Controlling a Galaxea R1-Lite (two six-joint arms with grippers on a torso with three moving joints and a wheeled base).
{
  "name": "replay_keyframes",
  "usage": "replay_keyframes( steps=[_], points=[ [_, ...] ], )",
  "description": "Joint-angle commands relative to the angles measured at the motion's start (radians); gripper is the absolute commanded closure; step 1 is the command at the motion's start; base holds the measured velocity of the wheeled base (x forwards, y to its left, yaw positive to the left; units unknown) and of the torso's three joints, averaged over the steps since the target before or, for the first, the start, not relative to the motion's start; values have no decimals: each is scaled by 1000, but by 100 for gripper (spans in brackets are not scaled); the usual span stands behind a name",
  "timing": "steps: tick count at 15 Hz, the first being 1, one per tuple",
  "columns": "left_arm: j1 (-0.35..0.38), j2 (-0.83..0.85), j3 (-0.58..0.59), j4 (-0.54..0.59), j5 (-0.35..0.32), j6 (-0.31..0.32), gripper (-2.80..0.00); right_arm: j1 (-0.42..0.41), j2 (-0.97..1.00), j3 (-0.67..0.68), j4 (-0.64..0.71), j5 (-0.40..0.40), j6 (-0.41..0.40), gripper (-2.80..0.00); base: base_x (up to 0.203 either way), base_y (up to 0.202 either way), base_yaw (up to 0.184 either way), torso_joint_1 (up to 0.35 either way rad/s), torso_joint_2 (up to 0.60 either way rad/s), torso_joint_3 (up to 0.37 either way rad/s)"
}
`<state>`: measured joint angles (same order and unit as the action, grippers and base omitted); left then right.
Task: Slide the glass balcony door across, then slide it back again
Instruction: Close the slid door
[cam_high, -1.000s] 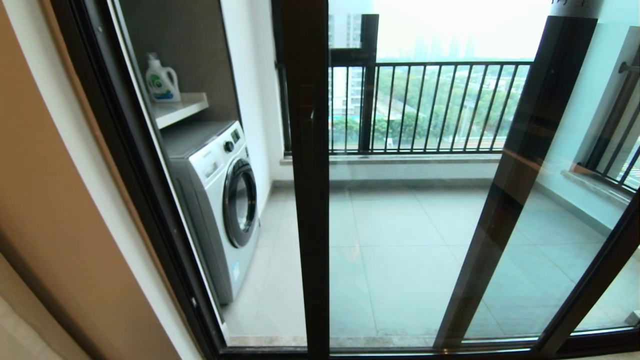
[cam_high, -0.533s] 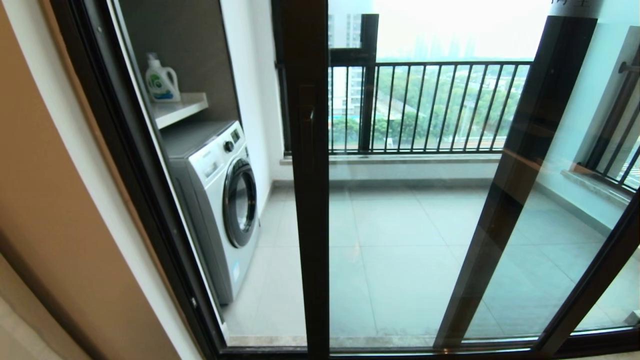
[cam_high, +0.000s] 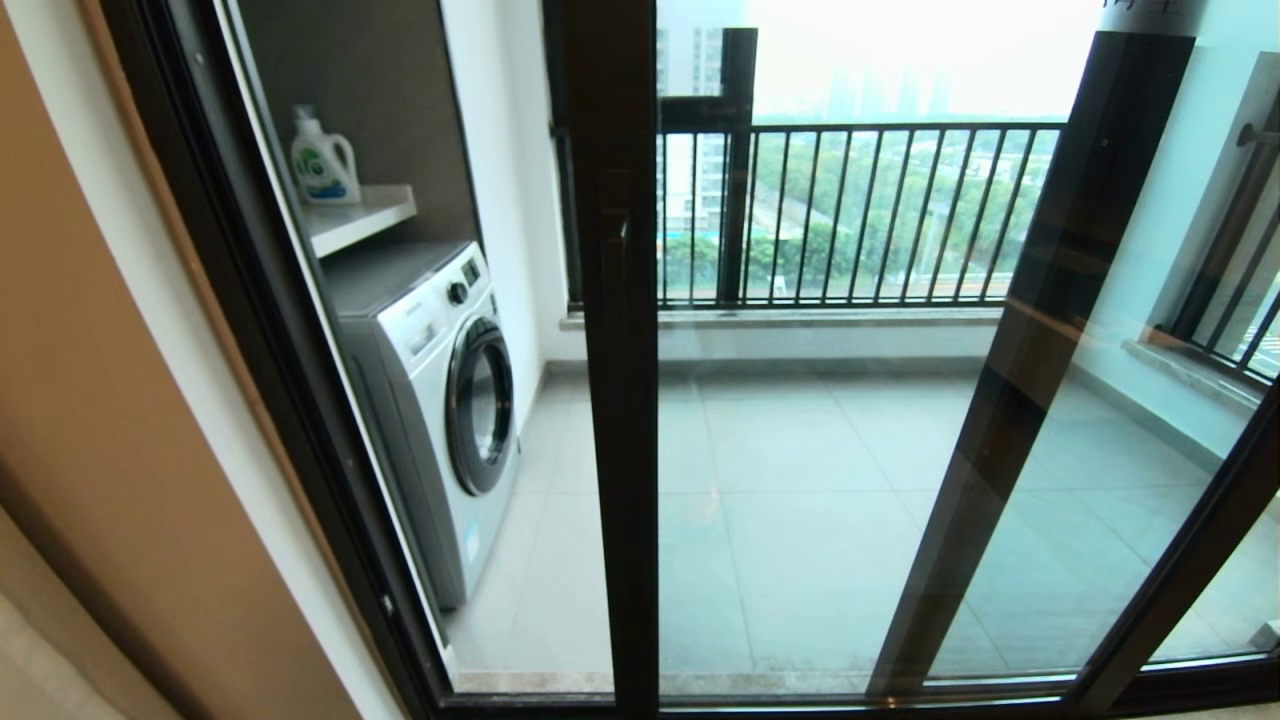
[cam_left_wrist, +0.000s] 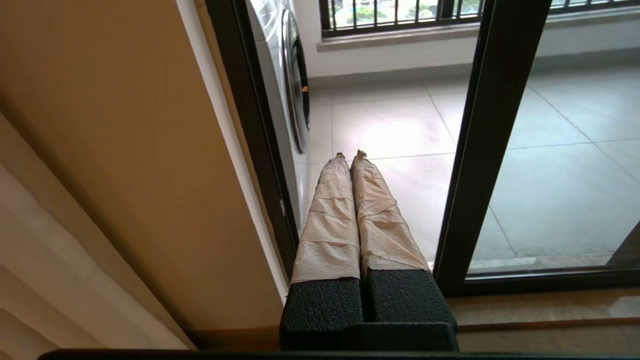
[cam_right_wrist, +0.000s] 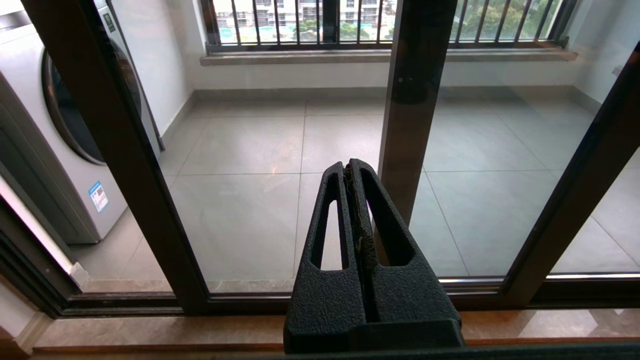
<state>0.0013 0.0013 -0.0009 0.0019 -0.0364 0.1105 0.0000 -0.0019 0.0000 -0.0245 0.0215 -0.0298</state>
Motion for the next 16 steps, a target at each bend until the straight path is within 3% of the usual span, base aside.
replay_keyframes(
  steps=[1,3,7,10,13,16],
  points=[
    [1,5,-55,-4,-10,23,0,0,2,11,0,0,-1,0,0,0,0,0,0,0],
    [1,78,-195,15,-40,25,0,0,2,11,0,0,-1,0,0,0,0,0,0,0],
    [2,426,-376,-34,-80,4,0,0,2,11,0,0,-1,0,0,0,0,0,0,0],
    [0,774,-412,-252,-107,-12,0,0,2,11,0,0,1,0,0,0,0,0,0,0],
    [-51,1178,-464,-588,-134,-39,0,0,2,11,0,0,1,0,0,0,0,0,0,0],
    [-161,1525,-666,-806,-82,-55,0,0,2,11,0,0,1,0,0,0,0,0,0,0]
  ],
)
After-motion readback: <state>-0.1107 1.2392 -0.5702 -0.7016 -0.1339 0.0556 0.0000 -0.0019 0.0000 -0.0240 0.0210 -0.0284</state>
